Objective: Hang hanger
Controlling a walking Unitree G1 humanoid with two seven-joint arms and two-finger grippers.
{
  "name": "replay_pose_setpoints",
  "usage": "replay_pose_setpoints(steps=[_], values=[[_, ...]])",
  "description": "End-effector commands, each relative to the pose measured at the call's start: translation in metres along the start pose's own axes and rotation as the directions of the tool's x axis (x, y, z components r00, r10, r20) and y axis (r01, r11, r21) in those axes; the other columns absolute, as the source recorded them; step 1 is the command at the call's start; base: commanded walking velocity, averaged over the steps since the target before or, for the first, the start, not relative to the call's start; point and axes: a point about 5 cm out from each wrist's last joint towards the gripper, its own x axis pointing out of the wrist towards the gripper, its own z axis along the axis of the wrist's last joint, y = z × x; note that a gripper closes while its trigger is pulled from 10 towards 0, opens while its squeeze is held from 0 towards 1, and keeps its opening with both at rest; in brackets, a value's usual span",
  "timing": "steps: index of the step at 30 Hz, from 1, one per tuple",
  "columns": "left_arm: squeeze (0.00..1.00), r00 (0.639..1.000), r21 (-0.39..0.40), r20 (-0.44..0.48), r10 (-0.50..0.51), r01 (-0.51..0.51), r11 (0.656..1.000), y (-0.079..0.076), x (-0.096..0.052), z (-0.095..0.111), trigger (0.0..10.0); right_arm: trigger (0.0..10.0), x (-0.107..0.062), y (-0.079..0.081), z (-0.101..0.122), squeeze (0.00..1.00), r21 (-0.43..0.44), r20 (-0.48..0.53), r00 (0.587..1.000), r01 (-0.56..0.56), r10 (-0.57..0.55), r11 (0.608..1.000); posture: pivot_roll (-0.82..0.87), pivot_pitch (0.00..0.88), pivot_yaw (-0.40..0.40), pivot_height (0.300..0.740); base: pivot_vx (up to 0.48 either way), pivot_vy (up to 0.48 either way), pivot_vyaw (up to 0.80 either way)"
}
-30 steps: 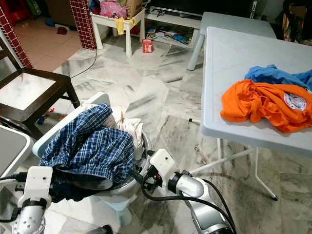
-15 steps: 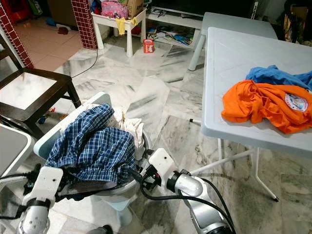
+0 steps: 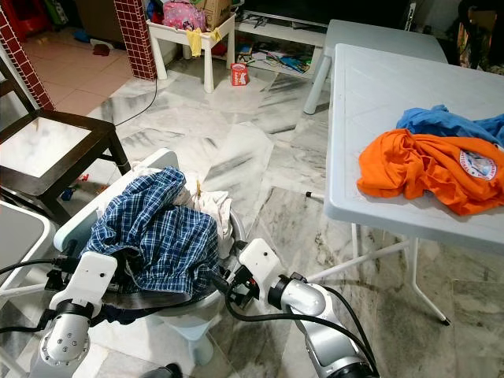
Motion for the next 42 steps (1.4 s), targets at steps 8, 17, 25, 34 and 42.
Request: replay_pose_setpoints(steps=[8,17,25,34,42], values=[[1.0,0.996,0.051,0.063,0.056,-0.059,0.997,0.004,-0.034,-0.013,10.0,10.0,0.002,-0.003,-0.001,0.0,-0.004,-0.004,1.0,0.003,-0.003,1.0,0.07,0.099,-0.059,0.74,0.0,0.0,0.0],[0.85,0.983,-0.003,0.176,0.046,-0.046,0.999,0.005,-0.035,0.007,10.0,10.0,0.002,-0.004,-0.001,0.0,-0.013,-0.002,1.0,-0.004,0.004,1.0,0.07,0.101,-0.069,0.74,0.0,0.0,0.0],[0.0,0.961,-0.017,0.144,-0.235,0.24,0.971,0.0,-0.005,0.005,10.0,10.0,0.001,-0.001,-0.002,0.0,-0.013,-0.007,1.0,-0.011,0.01,1.0,0.07,0.115,-0.071,0.74,0.0,0.0,0.0],[0.0,0.891,0.093,0.046,-0.452,0.446,0.89,0.025,0.017,-0.009,10.0,10.0,0.0,0.0,-0.003,0.0,-0.017,-0.011,1.0,-0.011,0.011,1.0,0.05,0.116,-0.058,0.74,0.0,0.0,0.0],[0.0,0.878,0.085,0.051,-0.477,0.472,0.878,0.042,0.022,-0.003,10.0,10.0,-0.002,0.0,-0.004,0.0,-0.015,-0.012,1.0,0.003,-0.003,1.0,0.05,0.123,-0.047,0.74,0.0,0.0,0.0]])
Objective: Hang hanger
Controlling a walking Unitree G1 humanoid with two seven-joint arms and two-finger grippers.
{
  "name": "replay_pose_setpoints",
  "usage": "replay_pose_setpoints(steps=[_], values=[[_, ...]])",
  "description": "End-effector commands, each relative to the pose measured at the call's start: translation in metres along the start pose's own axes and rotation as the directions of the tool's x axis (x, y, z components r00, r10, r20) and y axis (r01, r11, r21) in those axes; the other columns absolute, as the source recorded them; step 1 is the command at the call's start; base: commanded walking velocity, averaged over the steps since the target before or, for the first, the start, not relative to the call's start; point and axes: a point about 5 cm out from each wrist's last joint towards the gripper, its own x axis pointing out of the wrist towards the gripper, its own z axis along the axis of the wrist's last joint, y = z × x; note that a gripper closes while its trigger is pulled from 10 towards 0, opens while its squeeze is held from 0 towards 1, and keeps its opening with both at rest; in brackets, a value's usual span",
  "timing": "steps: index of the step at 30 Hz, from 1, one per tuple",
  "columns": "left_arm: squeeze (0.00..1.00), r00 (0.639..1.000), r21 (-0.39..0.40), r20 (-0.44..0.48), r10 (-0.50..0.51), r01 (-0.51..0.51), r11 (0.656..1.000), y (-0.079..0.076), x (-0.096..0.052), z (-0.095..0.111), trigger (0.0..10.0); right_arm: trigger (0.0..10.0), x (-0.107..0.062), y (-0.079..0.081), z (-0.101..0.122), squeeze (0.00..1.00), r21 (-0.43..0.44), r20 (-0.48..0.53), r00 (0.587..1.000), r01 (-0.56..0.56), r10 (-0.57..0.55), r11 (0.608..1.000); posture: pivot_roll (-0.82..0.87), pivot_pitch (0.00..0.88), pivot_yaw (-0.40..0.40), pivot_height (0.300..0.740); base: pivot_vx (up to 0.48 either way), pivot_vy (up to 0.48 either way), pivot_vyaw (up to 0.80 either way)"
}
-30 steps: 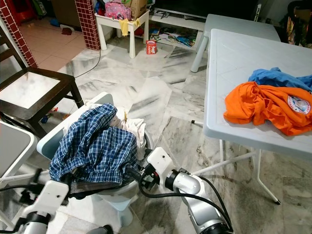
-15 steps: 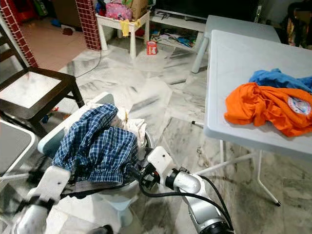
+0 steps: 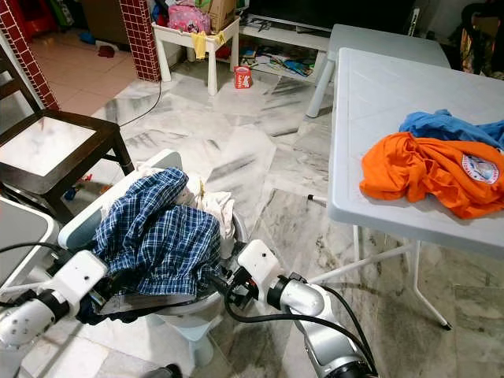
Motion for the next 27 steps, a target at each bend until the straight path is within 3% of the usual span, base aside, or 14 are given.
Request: replay_pose_setpoints(steps=[1,8,13,20,27], values=[[0.0,1.0,-0.011,-0.009,-0.02,0.02,1.0,0.002,-0.004,-0.002,10.0,10.0,-0.002,0.001,0.0,0.0,-0.003,0.0,1.0,0.006,-0.006,1.0,0.05,0.125,-0.046,0.74,0.0,0.0,0.0],[0.0,0.999,-0.011,-0.03,-0.032,0.031,0.999,0.011,-0.01,-0.007,10.0,10.0,0.0,0.004,0.0,0.0,-0.003,0.001,1.0,0.001,-0.001,1.0,0.06,0.131,-0.045,0.74,0.0,0.0,0.0],[0.0,0.994,-0.039,-0.015,0.106,-0.106,0.994,0.027,-0.02,-0.005,10.0,10.0,-0.001,0.004,-0.002,0.0,0.0,-0.004,1.0,0.006,-0.006,1.0,0.06,0.137,-0.039,0.74,0.0,0.0,0.0],[0.0,0.997,-0.06,-0.053,0.055,-0.058,0.997,0.01,-0.03,-0.017,10.0,10.0,0.0,0.006,-0.003,0.0,0.003,-0.007,1.0,0.003,-0.003,1.0,0.07,0.14,-0.04,0.74,0.0,0.0,0.0],[0.0,0.996,-0.043,-0.061,0.065,-0.068,0.997,0.016,-0.03,-0.017,10.0,10.0,-0.001,0.005,-0.003,0.0,-0.001,-0.011,1.0,0.001,-0.001,1.0,0.07,0.144,-0.042,0.74,0.0,0.0,0.0]])
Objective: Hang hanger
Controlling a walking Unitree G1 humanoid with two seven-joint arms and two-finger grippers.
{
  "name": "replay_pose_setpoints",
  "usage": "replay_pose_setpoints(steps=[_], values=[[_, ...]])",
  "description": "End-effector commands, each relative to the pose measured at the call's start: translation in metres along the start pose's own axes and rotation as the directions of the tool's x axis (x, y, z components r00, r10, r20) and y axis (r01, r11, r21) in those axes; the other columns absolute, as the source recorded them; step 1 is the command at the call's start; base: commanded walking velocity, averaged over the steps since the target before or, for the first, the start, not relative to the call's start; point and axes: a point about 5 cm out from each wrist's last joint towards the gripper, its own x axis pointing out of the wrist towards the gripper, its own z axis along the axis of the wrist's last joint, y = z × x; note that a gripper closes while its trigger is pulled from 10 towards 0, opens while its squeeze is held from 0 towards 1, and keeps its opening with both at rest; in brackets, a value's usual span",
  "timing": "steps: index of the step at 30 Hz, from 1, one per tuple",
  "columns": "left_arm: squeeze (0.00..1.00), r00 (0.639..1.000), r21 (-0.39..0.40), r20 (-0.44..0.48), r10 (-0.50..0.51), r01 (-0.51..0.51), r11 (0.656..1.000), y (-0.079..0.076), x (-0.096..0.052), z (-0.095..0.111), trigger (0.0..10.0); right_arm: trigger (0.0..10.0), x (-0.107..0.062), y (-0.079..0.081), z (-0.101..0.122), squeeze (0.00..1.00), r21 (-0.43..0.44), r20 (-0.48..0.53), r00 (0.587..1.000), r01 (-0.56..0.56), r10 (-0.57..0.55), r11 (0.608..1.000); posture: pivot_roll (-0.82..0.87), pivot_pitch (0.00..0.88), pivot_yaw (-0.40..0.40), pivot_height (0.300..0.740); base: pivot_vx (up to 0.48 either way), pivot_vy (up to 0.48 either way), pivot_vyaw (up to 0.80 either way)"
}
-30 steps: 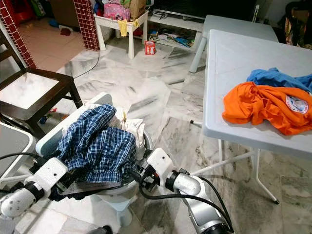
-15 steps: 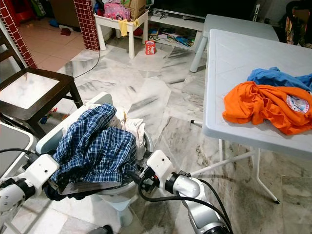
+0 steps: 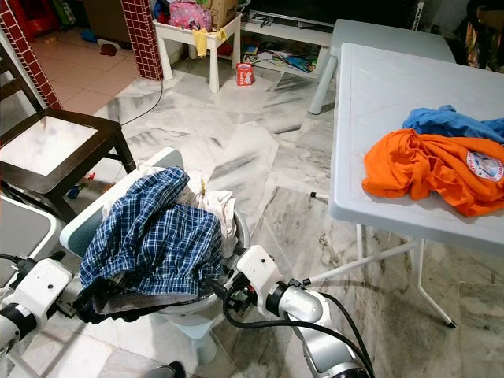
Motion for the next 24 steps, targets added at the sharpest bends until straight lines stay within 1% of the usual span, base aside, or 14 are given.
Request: replay_pose_setpoints(steps=[1,2,4,7,11,12,14,15,18,20,21,24], values=[[0.0,1.0,0.029,0.005,0.002,-0.003,1.0,0.005,0.001,0.003,10.0,10.0,-0.001,-0.001,0.002,0.0,-0.016,-0.002,1.0,-0.005,0.005,1.0,0.07,0.144,-0.042,0.74,0.0,0.0,0.0],[0.0,1.0,0.03,0.007,0.003,-0.003,1.0,0.005,0.001,0.004,10.0,10.0,-0.001,-0.001,0.002,0.0,-0.016,-0.002,1.0,-0.005,0.005,1.0,0.07,0.144,-0.042,0.74,0.0,0.0,0.0],[0.0,0.999,0.035,0.042,-0.028,0.026,0.999,0.005,0.006,0.011,10.0,10.0,-0.001,-0.001,0.002,0.0,-0.016,-0.003,1.0,-0.001,0.001,1.0,0.06,0.146,-0.037,0.74,0.0,0.0,0.0],[0.0,0.997,0.044,0.059,-0.055,0.052,0.998,0.004,0.01,0.016,10.0,10.0,-0.002,0.0,0.001,0.0,-0.015,-0.004,1.0,-0.001,0.001,1.0,0.06,0.145,-0.033,0.74,0.0,0.0,0.0],[0.0,0.99,0.047,0.083,-0.111,0.108,0.993,-0.001,0.015,0.021,10.0,10.0,-0.003,0.0,0.001,0.0,-0.019,-0.006,1.0,0.001,-0.002,1.0,0.05,0.141,-0.028,0.74,0.0,0.0,0.0],[0.0,0.986,0.045,0.09,-0.138,0.134,0.99,-0.004,0.017,0.023,10.0,10.0,-0.003,0.0,0.001,0.0,-0.02,-0.007,1.0,0.003,-0.004,1.0,0.04,0.14,-0.027,0.74,0.0,0.0,0.0],[0.0,0.985,0.043,0.092,-0.144,0.14,0.989,-0.004,0.018,0.023,10.0,10.0,-0.003,-0.001,0.001,0.0,-0.02,-0.007,1.0,0.004,-0.004,1.0,0.04,0.14,-0.027,0.74,0.0,0.0,0.0],[0.0,0.981,0.054,0.104,-0.166,0.161,0.985,-0.007,0.019,0.025,10.0,10.0,-0.003,-0.001,0.001,0.0,-0.021,-0.006,1.0,0.006,-0.006,1.0,0.04,0.14,-0.027,0.74,0.0,0.0,0.0],[0.0,0.98,0.05,0.097,-0.173,0.169,0.984,-0.01,0.02,0.024,10.0,10.0,-0.003,-0.001,0.001,0.0,-0.022,-0.007,1.0,0.008,-0.009,1.0,0.04,0.139,-0.027,0.74,0.0,0.0,0.0],[0.0,0.98,0.048,0.083,-0.181,0.178,0.983,-0.012,0.021,0.021,10.0,10.0,-0.004,-0.001,0.001,0.0,-0.022,-0.007,1.0,0.009,-0.009,1.0,0.04,0.139,-0.028,0.74,0.0,0.0,0.0],[0.0,0.979,0.047,0.062,-0.196,0.194,0.98,-0.015,0.021,0.016,10.0,10.0,-0.004,-0.001,0.001,0.0,-0.022,-0.008,1.0,0.008,-0.008,1.0,0.04,0.138,-0.03,0.74,0.0,0.0,0.0],[0.0,0.974,0.065,0.04,-0.224,0.221,0.973,-0.019,0.021,0.012,10.0,10.0,-0.004,-0.001,0.001,0.0,-0.023,-0.009,1.0,0.004,-0.005,1.0,0.04,0.14,-0.032,0.74,0.0,0.0,0.0]])
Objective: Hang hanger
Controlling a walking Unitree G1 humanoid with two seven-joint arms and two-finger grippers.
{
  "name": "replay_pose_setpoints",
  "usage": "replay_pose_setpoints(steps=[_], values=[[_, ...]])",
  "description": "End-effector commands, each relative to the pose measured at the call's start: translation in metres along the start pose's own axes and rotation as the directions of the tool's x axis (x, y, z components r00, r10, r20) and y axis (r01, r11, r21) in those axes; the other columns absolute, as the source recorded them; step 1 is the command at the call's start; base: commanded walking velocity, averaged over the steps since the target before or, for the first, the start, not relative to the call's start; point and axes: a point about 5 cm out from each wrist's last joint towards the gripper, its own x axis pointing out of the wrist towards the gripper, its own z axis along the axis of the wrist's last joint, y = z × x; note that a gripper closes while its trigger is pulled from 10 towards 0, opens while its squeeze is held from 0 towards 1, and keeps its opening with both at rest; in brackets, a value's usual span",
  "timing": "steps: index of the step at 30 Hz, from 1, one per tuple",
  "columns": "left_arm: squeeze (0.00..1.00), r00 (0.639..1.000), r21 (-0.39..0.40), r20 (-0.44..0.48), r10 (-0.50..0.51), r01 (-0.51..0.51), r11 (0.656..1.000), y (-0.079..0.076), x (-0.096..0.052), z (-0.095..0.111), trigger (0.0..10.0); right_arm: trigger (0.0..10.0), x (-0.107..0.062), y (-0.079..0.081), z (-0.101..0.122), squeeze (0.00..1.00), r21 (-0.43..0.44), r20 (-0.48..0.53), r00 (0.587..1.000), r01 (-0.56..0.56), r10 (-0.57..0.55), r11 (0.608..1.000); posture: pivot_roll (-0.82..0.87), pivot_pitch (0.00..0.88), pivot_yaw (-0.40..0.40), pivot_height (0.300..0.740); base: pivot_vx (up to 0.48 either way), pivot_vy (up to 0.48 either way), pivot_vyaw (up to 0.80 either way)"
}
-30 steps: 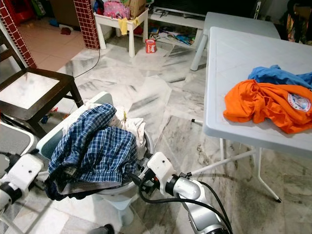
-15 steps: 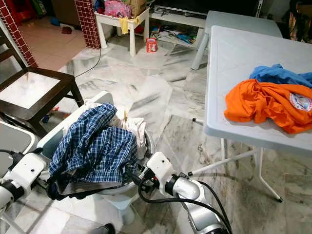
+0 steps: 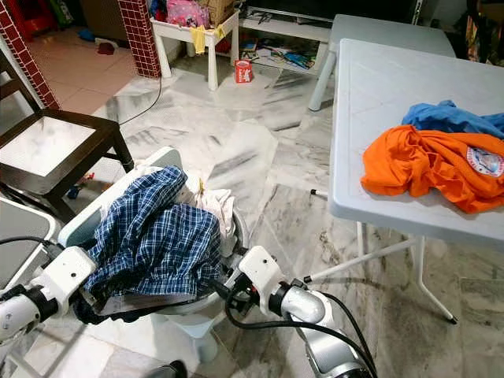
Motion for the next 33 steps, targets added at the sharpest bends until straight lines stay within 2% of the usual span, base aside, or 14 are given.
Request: replay_pose_setpoints(steps=[1,4,6,7,8,9,10,12,13,14,15,18,26,33], values=[[0.0,0.999,0.009,-0.033,-0.029,0.029,1.0,-0.005,0.0,-0.007,10.0,10.0,-0.001,0.001,0.003,0.0,-0.01,0.005,1.0,-0.007,0.007,1.0,0.04,0.141,-0.033,0.74,0.0,0.0,0.0],[0.0,0.998,0.008,-0.05,-0.029,0.03,1.0,-0.005,0.0,-0.01,9.8,10.0,-0.001,0.001,0.003,0.0,-0.011,0.005,1.0,-0.008,0.008,1.0,0.04,0.143,-0.034,0.74,0.0,0.0,0.0],[0.0,0.997,-0.006,-0.074,-0.005,0.004,1.0,-0.001,0.0,-0.017,8.2,10.0,-0.001,0.001,0.004,0.0,-0.012,0.005,1.0,-0.008,0.008,1.0,0.04,0.145,-0.035,0.74,0.0,0.0,0.0],[0.0,0.996,-0.005,-0.084,0.005,-0.005,1.0,0.002,0.002,-0.02,4.7,10.0,-0.001,0.001,0.004,0.0,-0.012,0.004,1.0,-0.008,0.008,1.0,0.04,0.147,-0.036,0.74,0.0,0.0,0.0],[0.0,0.996,-0.005,-0.084,0.005,-0.005,1.0,0.002,0.002,-0.02,4.7,10.0,-0.001,0.001,0.004,0.0,-0.012,0.004,1.0,-0.008,0.008,1.0,0.04,0.147,-0.036,0.74,0.0,0.0,0.0],[0.0,0.995,-0.008,-0.093,0.02,-0.021,1.0,0.007,0.004,-0.021,4.0,10.0,-0.002,0.001,0.004,0.0,-0.013,0.003,1.0,-0.009,0.009,1.0,0.04,0.149,-0.037,0.74,0.0,0.0,0.0],[0.0,0.995,-0.011,-0.097,0.028,-0.029,1.0,0.009,0.004,-0.022,4.0,10.0,-0.002,0.002,0.003,0.0,-0.013,0.002,1.0,-0.01,0.01,1.0,0.04,0.149,-0.037,0.74,0.0,0.0,0.0],[0.0,0.994,-0.008,-0.1,0.045,-0.046,0.999,0.013,0.006,-0.022,3.1,10.0,-0.002,0.002,0.003,0.0,-0.013,0.002,1.0,-0.012,0.012,1.0,0.03,0.151,-0.036,0.74,0.0,0.0,0.0],[0.0,0.993,0.0,-0.101,0.063,-0.064,0.998,0.018,0.006,-0.021,1.8,10.0,-0.002,0.003,0.004,0.0,-0.012,0.004,1.0,-0.012,0.012,1.0,0.03,0.153,-0.033,0.74,0.0,0.0,0.0],[0.0,0.992,0.005,-0.103,0.074,-0.074,0.997,0.02,0.007,-0.021,1.3,10.0,-0.002,0.003,0.004,0.0,-0.011,0.004,1.0,-0.011,0.011,1.0,0.03,0.153,-0.032,0.74,0.0,0.0,0.0],[0.0,0.992,0.007,-0.103,0.077,-0.076,0.997,0.021,0.007,-0.021,1.3,10.0,-0.002,0.003,0.004,0.0,-0.011,0.004,1.0,-0.01,0.01,1.0,0.03,0.153,-0.031,0.74,0.0,0.0,0.0],[0.0,0.99,0.007,-0.105,0.09,-0.09,0.996,0.024,0.007,-0.022,0.0,10.0,-0.002,0.003,0.003,0.0,-0.009,0.003,1.0,-0.006,0.006,1.0,0.03,0.155,-0.027,0.74,0.0,0.0,0.0],[0.0,0.989,0.006,-0.108,0.102,-0.102,0.995,0.028,0.009,-0.025,0.0,10.0,-0.002,0.005,0.003,0.0,-0.006,0.001,1.0,-0.001,0.001,1.0,0.03,0.157,-0.02,0.74,0.0,0.0,0.0],[0.0,0.977,-0.004,-0.135,0.165,-0.167,0.986,0.037,0.006,-0.029,0.0,10.0,-0.002,0.005,0.003,0.0,-0.001,0.001,1.0,0.002,-0.002,1.0,0.03,0.158,-0.02,0.74,0.0,0.0,0.0]])
